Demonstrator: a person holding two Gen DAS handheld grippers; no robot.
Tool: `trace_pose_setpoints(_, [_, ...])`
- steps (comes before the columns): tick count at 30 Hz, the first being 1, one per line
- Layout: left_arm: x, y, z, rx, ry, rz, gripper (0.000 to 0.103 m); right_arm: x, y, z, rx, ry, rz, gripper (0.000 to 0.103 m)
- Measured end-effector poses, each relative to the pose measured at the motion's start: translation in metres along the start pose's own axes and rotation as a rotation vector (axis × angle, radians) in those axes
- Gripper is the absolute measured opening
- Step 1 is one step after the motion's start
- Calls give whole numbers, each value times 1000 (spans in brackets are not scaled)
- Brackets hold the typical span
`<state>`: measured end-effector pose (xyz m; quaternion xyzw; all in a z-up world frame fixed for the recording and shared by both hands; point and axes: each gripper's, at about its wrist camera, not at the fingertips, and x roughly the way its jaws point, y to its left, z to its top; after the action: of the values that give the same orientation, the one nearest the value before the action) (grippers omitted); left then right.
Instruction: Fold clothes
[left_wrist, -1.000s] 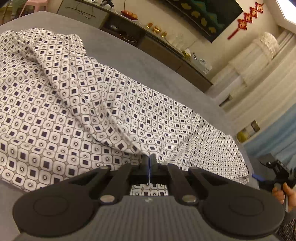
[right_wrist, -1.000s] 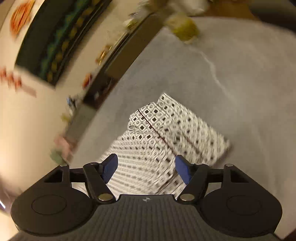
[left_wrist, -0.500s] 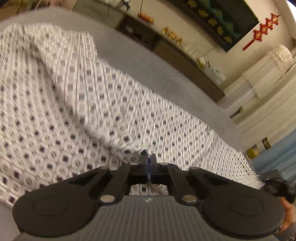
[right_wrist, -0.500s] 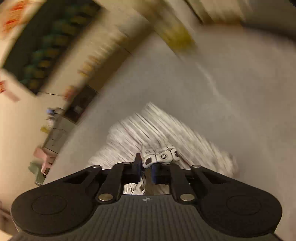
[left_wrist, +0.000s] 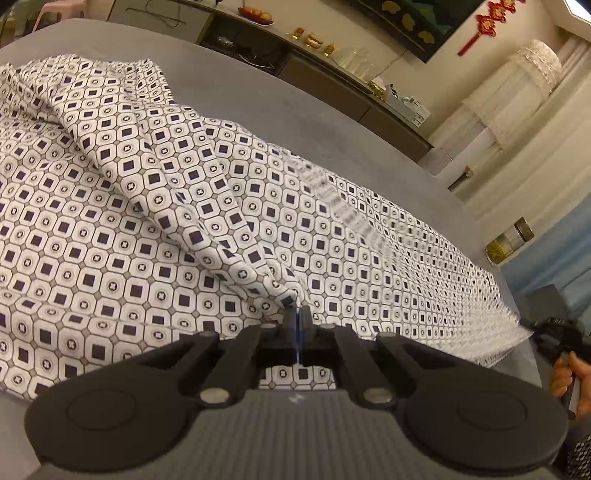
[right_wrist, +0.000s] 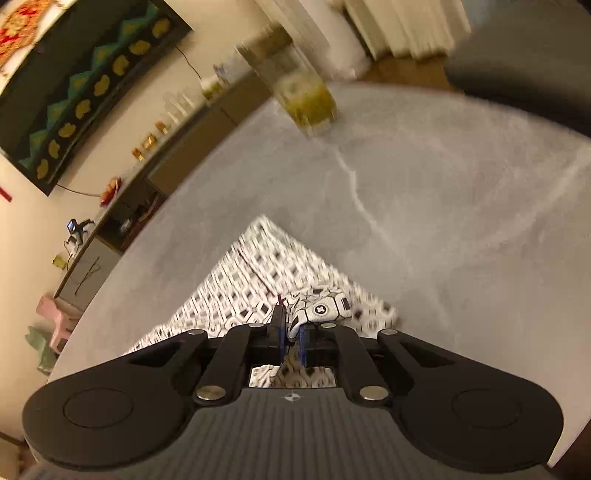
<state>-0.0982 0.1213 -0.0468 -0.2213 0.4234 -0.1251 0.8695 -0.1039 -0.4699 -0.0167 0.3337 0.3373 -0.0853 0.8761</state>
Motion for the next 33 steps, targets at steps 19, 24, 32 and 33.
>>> trace_pose_setpoints(19, [-72,51,16,-116,-227,71,16,-1,79,-37,-351,-15,-27,42])
trace_pose_setpoints(24, [-93,106,35,-254,-240,241,15,36,87,-57,-389,123,-25,42])
trace_pose_setpoints(32, [-115,178,53,-371,-186,511,5,38,78,-45,-412,80,-129,41])
trace_pose_setpoints(33, [-120,184,57,-390,-202,534,8,38,74,-42,-403,74,-140,41])
